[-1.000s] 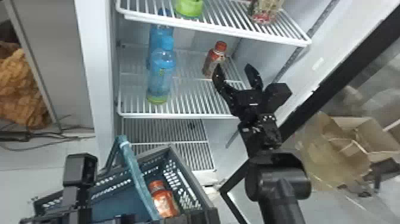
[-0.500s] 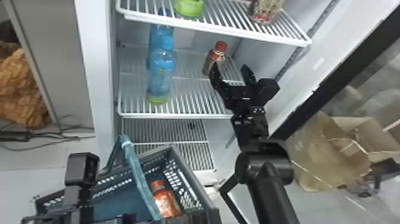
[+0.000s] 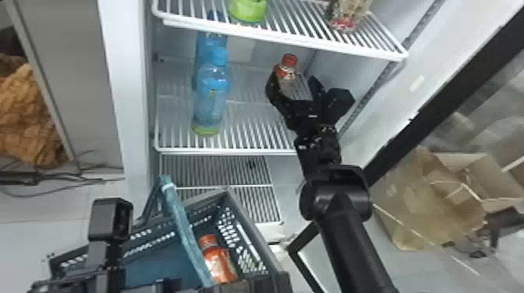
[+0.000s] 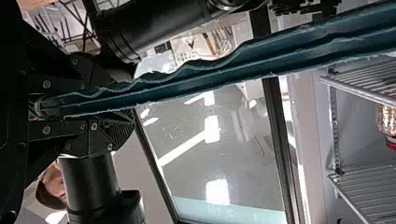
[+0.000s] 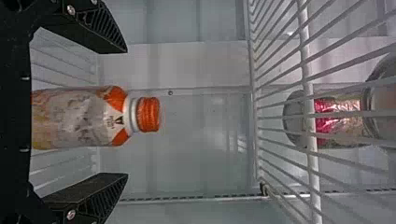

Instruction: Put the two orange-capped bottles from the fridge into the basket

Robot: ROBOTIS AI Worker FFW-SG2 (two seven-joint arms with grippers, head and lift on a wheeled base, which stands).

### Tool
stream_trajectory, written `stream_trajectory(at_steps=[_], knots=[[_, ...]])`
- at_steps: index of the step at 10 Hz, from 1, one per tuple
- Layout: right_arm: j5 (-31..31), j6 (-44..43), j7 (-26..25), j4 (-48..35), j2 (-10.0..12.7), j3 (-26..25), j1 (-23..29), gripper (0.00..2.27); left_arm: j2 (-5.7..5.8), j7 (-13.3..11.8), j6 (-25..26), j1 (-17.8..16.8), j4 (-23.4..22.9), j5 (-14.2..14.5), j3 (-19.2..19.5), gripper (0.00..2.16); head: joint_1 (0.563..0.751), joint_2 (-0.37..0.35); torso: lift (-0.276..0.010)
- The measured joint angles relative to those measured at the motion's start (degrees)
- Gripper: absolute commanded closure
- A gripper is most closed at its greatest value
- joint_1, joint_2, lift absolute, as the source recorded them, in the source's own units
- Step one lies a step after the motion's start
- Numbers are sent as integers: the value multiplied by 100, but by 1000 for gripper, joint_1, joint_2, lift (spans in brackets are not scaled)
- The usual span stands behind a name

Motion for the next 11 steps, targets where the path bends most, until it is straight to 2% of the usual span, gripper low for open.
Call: stream_trajectory(at_steps=[8,9,11], knots=[[0,-1,-259,1204,-133,378,-845,144,16,-1,7,-60,45,12,-55,1168,695,-350,-235],[0,-1,-309,1289,-137,392,-896,245,16,-1,7,-68,55,12,-64,1168,695,-350,-235],[-22,-1,-382,1424,-138,396,-956,693,16,-2,7,-72,60,22,-68,1168,695,-350,-235]])
